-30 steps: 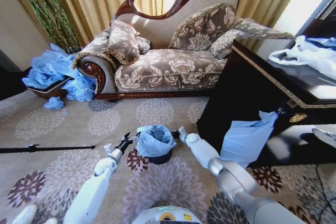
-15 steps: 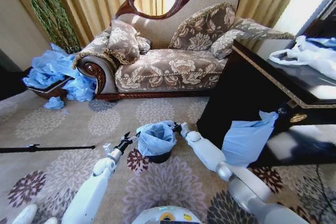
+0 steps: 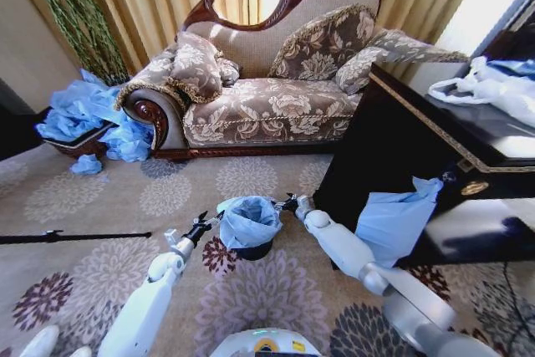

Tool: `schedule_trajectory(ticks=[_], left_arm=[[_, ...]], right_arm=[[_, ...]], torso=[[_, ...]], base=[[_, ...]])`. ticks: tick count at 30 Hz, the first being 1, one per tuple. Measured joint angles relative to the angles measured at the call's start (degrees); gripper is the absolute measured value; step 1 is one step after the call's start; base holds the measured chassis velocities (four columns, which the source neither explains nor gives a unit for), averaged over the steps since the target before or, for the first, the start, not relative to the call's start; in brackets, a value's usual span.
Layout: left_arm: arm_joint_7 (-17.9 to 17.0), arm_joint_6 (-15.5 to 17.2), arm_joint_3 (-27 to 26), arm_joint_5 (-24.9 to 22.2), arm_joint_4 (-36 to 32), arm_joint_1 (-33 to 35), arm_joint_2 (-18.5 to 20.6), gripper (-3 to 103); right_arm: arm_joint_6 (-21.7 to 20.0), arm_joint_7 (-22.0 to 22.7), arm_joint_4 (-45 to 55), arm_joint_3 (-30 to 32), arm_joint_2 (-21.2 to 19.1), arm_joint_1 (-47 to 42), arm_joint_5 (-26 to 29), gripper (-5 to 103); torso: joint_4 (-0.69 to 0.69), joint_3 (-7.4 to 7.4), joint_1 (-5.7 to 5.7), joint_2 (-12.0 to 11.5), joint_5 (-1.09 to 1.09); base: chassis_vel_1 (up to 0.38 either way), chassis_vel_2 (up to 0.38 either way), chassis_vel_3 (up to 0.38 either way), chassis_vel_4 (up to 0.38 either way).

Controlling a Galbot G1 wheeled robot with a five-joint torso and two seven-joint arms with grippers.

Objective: Place a garbage bag over the trash bin.

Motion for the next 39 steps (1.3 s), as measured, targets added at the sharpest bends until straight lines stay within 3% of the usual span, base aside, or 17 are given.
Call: schedule_trajectory(ticks=[3,7,8,9,13,15,17,22,25,30,39], left_arm=[[0.18,-0.45,-0.05,1.08,0.59,0.01,-0.63,100],[0.3,-0.9,-0.03,2.51,0.33,0.29,-1.04,100],[0.33,-2.02,0.03,5.96,-0.28,0.78,-1.4,100],[0.33,-2.02,0.03,5.96,-0.28,0.78,-1.4,100],[0.95,-5.36,0.04,14.54,0.09,0.94,-1.98,100],[1.1,-5.61,0.1,15.12,0.35,0.85,-2.01,100],[1.31,-6.02,0.41,16.33,2.03,0.12,-2.36,100],[1.03,-6.18,1.53,16.68,5.23,-1.52,-3.02,100],[-0.06,-5.77,2.22,17.37,6.64,-2.78,-4.04,100],[-0.37,-4.4,2.73,17.44,5.36,-2.78,-4.97,100],[-1.17,-3.06,2.38,17.65,3.65,-2.56,-5.46,100]], right_arm=[[-0.14,1.28,8.25,0.7,-3.01,-2.95,4.34,100],[1.05,1.55,13.27,3.59,-4.49,-5.73,5.57,100],[1.54,2.65,19.16,8.05,-6.04,-9.37,8.84,100],[1.54,2.65,19.16,8.05,-6.04,-9.37,8.84,100],[1.78,5.71,30.92,18.14,-9.6,-20.65,16.73,100],[1.96,6.23,32.59,19.38,-10.22,-22.63,17.7,100],[3.07,7.54,38.48,24.74,-11.93,-30.63,19.95,100],[3.95,7.05,44.36,33.4,-11.74,-40.55,20.14,100],[4.39,6.82,47.42,39.21,-9.46,-46.58,19.65,100],[5.0,6.55,48.98,40.71,-7.53,-48.99,18.68,100],[4.15,6.64,48.76,36.64,-5.77,-45.58,16.59,100]], torso=[[0.0,0.0,0.0,0.0,0.01],[-0.01,0.0,0.0,0.0,0.0],[0.01,0.0,0.0,0.0,0.01],[0.01,0.0,0.0,0.0,0.01],[0.0,-0.01,0.0,0.0,0.02],[-0.01,-0.01,-0.01,0.0,0.02],[-0.04,-0.01,-0.01,0.0,0.03],[0.0,-0.01,-0.01,0.0,0.03],[-0.01,-0.01,-0.01,0.0,0.02],[-0.01,-0.01,-0.01,0.0,0.01],[0.0,0.0,0.0,0.0,-0.01]], base=[[0.0,0.0,0.0,0.0],[0.0,0.0,0.0,0.0],[0.0,0.0,0.0,0.0],[0.0,0.0,0.0,0.0],[0.0,0.0,0.0,0.0],[0.0,0.0,0.0,0.0],[0.0,0.0,0.0,0.0],[0.0,0.0,0.0,0.0],[0.0,0.0,0.0,0.0],[0.0,0.0,0.0,0.0],[0.0,0.0,0.0,0.0]])
